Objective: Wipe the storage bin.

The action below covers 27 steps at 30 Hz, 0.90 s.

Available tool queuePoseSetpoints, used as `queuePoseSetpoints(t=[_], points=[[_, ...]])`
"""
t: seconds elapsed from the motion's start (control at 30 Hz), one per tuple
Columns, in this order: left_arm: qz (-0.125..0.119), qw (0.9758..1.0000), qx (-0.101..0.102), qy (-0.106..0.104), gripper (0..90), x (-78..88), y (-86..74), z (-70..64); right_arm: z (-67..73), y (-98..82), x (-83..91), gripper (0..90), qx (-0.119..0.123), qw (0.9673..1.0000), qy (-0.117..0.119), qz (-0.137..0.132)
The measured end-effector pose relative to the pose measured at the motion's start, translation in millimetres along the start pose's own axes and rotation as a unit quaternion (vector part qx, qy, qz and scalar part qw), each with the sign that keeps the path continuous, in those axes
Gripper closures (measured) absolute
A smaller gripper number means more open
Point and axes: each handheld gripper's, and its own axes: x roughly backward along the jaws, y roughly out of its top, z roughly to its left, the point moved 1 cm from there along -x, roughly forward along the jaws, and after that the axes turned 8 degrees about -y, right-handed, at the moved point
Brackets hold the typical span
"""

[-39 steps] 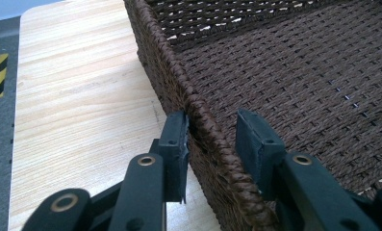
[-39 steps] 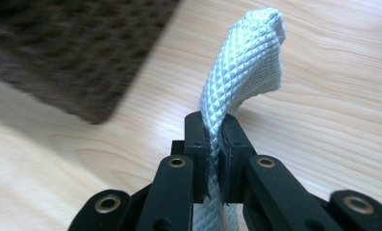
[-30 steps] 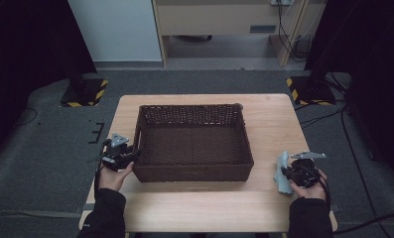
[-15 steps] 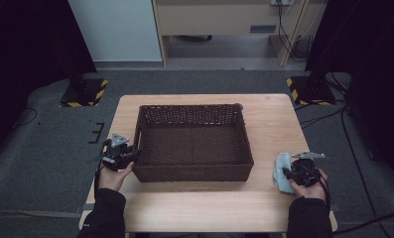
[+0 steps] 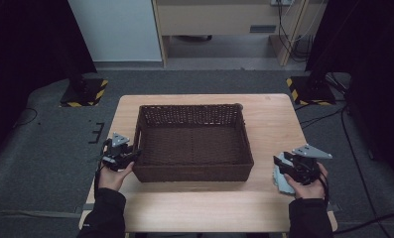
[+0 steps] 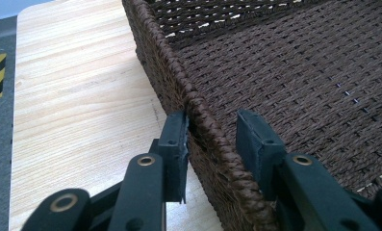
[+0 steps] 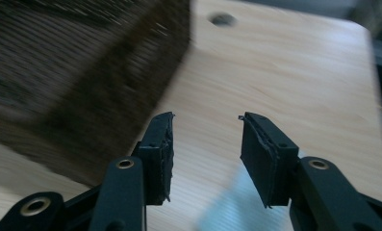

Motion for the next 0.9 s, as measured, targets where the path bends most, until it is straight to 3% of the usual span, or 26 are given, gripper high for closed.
queuePoseSetpoints(t=[0.17,0.27,0.47,0.77,0.9], points=[[0.001,1.0,-0.002,0.003,65.2,0.0,0.2,-0.7,32.0,17.4,-4.3,56.5,-0.001,0.9975,0.064,-0.03],[0.002,1.0,-0.003,0.004,65.5,-0.1,0.7,-1.0,43.6,22.6,-11.9,58.0,0.002,0.9964,0.079,-0.029],[-0.002,1.0,0.002,0.001,65.9,-2.2,1.8,-1.1,55.9,21.9,-22.3,62.3,0.005,0.9958,0.091,-0.015],[-0.031,0.9993,0.018,-0.013,64.9,-5.9,1.5,-0.3,54.4,18.5,-27.2,69.0,0.003,0.9966,0.082,-0.004],[-0.037,0.9992,0.014,0.006,52.3,-3.5,1.3,0.0,55.3,18.4,-25.9,69.7,0.007,0.997,0.078,0.0]])
